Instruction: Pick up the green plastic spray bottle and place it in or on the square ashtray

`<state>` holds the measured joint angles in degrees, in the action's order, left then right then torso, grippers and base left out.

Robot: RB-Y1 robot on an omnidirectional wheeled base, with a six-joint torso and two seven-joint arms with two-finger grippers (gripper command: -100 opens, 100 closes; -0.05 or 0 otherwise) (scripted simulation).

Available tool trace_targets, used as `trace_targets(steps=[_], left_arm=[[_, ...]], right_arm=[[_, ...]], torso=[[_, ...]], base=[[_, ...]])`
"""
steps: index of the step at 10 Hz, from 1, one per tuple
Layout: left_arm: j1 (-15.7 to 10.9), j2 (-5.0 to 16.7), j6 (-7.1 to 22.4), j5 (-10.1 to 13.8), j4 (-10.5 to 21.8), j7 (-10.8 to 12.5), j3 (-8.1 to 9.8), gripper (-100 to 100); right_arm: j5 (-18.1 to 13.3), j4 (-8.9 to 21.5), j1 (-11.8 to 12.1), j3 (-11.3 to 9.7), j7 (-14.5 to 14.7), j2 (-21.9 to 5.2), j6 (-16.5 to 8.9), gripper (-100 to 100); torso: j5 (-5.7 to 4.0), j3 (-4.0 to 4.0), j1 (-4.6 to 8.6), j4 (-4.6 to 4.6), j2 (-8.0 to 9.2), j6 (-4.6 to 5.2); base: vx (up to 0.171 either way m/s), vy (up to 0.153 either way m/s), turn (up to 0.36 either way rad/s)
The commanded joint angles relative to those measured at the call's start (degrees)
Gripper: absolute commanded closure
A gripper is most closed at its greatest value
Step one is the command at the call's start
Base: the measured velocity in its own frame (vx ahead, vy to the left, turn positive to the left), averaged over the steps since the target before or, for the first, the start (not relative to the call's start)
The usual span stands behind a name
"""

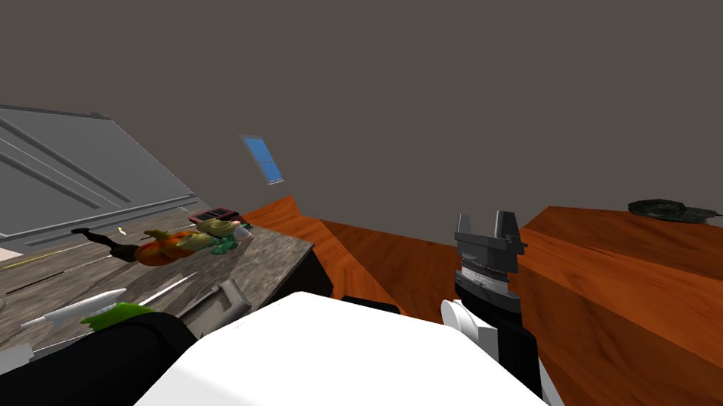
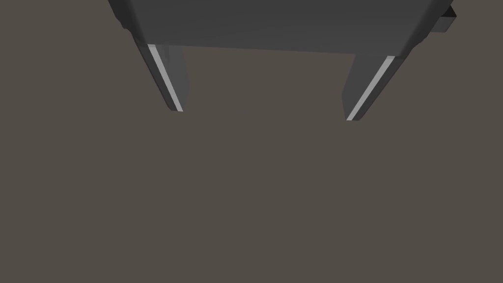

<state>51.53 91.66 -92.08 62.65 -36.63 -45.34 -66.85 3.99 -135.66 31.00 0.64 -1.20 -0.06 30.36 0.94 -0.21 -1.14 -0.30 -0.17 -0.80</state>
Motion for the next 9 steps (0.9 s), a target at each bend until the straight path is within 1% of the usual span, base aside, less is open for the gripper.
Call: trace_targets(steps=[1,5,6,7,9], left_arm=[[0.1,0.9,-2.3,0.7,-0.7,-0.4,0.28,100],[0.1,2.0,-7.2,1.4,-1.4,-0.6,0.76,100],[0.4,2.0,-6.4,1.5,-1.7,-0.8,0.67,100],[0.4,2.0,-6.7,1.6,-1.8,-0.9,0.69,-100],[0.4,2.0,-6.7,1.6,-1.8,-0.8,0.69,-100]], right_arm=[[0.0,0.0,0.0,0.0,0.0,0.0,0.0,0],[0.0,0.0,0.0,0.0,0.0,0.0,0.0,0],[0.0,0.0,0.0,0.0,0.0,0.0,0.0,0],[0.0,0.0,0.0,0.0,0.0,0.0,0.0,0],[0.0,0.0,0.0,0.0,0.0,0.0,0.0,0]], torso=[[0.0,0.0,0.0,0.0,0.0,0.0],[-0.01,0.17,-0.04,0.09,0.26,0.04],[0.0,0.2,-0.06,0.1,0.32,0.06],[0.02,0.27,-0.09,0.12,0.43,0.04],[0.03,0.33,-0.11,0.15,0.54,0.03]], base=[[0.082,-0.015,0.038],[0.055,-0.007,0.028],[0.018,0.001,-0.001],[0.0,0.0,0.0],[0.0,0.0,0.0]])
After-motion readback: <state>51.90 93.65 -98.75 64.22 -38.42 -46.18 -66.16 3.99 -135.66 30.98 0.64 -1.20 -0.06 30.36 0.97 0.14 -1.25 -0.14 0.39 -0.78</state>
